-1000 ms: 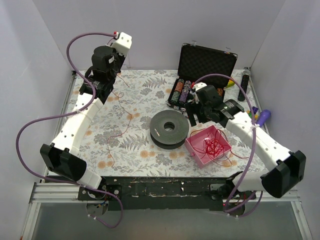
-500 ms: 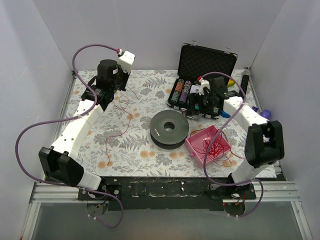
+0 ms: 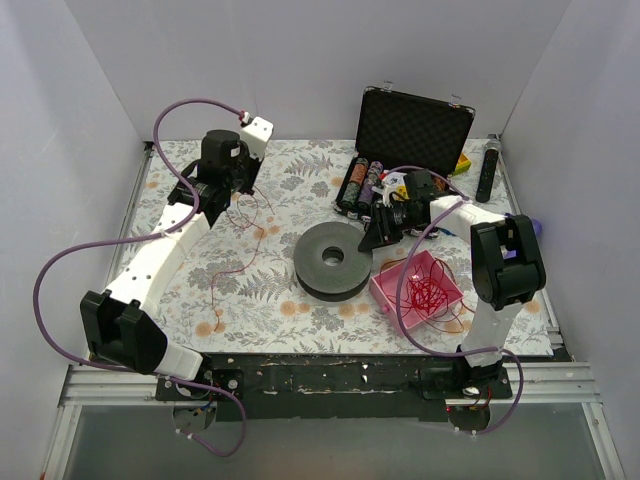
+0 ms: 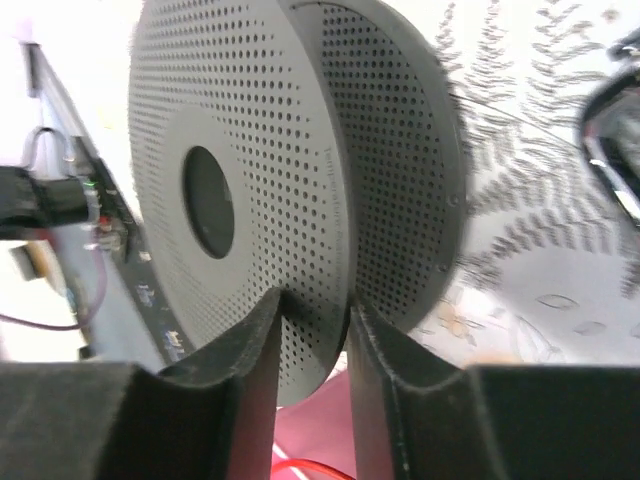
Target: Wrap the cables
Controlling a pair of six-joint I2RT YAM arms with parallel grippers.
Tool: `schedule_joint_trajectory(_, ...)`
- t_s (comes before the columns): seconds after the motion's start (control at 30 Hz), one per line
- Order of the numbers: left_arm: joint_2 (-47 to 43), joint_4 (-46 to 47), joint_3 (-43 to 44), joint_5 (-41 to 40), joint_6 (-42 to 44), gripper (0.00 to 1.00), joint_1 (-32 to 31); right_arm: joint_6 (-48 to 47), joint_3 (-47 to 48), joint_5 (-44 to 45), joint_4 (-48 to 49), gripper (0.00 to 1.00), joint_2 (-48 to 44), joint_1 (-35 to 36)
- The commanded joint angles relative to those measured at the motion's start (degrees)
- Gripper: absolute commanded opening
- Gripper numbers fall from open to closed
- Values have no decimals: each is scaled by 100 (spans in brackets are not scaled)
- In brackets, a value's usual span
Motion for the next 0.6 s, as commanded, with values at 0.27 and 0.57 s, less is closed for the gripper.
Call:
schedule_joint_trajectory(0.27,-243,-647,664,380,-155,0,25,-915,761,-544,62,1,-495,885)
schedule_joint_trajectory(0.57,-366,-1676,1202,2224,-199,0,25,-3334,315,802,167,1,-1736,1836)
